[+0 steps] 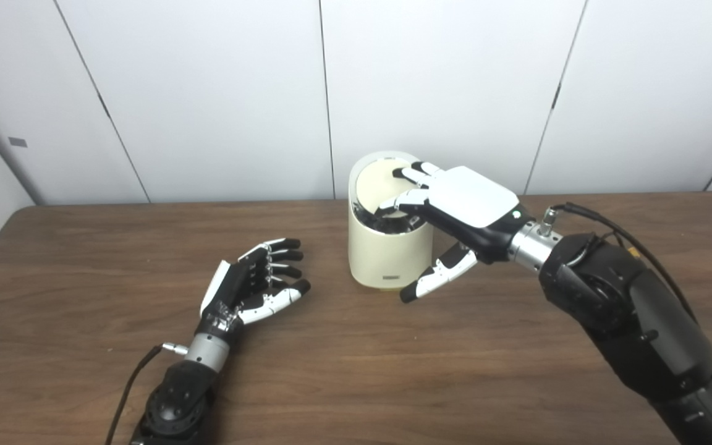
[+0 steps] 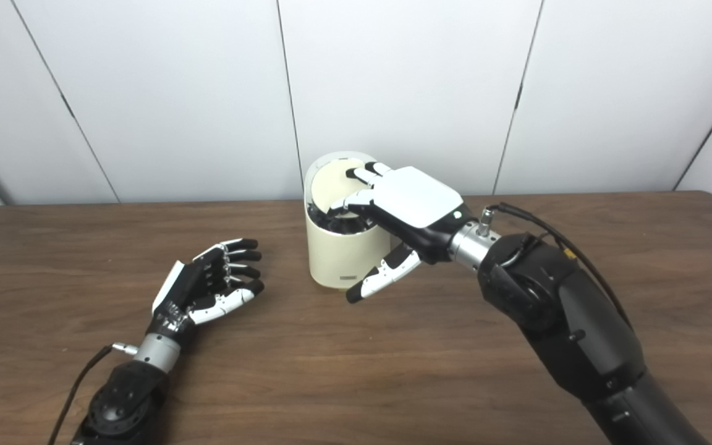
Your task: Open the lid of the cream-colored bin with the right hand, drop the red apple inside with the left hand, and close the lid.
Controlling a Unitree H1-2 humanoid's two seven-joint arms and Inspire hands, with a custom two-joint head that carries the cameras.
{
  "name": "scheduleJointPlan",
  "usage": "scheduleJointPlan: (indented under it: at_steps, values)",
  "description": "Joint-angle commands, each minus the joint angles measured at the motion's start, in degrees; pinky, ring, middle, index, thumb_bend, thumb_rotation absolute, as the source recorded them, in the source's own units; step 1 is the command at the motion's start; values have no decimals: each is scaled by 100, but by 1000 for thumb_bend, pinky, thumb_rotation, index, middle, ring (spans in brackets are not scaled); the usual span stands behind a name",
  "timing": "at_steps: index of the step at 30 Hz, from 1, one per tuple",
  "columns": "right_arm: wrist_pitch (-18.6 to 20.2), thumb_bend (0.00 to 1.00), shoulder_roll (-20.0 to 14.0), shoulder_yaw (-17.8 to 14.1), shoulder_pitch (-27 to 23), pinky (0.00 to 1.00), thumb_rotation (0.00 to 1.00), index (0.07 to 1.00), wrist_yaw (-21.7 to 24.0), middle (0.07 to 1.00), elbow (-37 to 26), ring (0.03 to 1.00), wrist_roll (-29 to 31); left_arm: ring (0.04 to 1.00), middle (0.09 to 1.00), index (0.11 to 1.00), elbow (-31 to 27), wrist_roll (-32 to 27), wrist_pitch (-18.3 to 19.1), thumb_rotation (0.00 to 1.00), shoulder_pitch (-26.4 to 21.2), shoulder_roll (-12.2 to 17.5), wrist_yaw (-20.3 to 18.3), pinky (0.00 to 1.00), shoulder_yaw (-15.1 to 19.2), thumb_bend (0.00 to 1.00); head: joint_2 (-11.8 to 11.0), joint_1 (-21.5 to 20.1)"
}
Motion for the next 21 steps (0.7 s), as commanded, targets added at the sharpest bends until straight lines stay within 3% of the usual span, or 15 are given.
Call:
scheduleJointPlan:
  at_steps: [1,11,14,21]
  values:
    - [100,844,-122,68,-182,1000,708,805,354,776,-106,975,-119,647,737,781,-177,-21,-48,172,-52,22,33,512,28,643,2,0]
    - [442,866,-119,111,-178,1000,786,806,948,779,-271,961,-275,646,738,776,-215,13,-32,172,-42,35,46,516,24,641,17,10]
    - [478,845,-82,9,-129,1000,782,807,862,785,-306,959,-46,649,740,777,-209,-14,-50,186,-40,42,23,515,26,645,19,20]
    - [702,770,193,-587,-25,1000,749,818,425,794,-480,957,912,646,738,777,-180,-15,-73,189,-58,61,18,512,36,652,12,2]
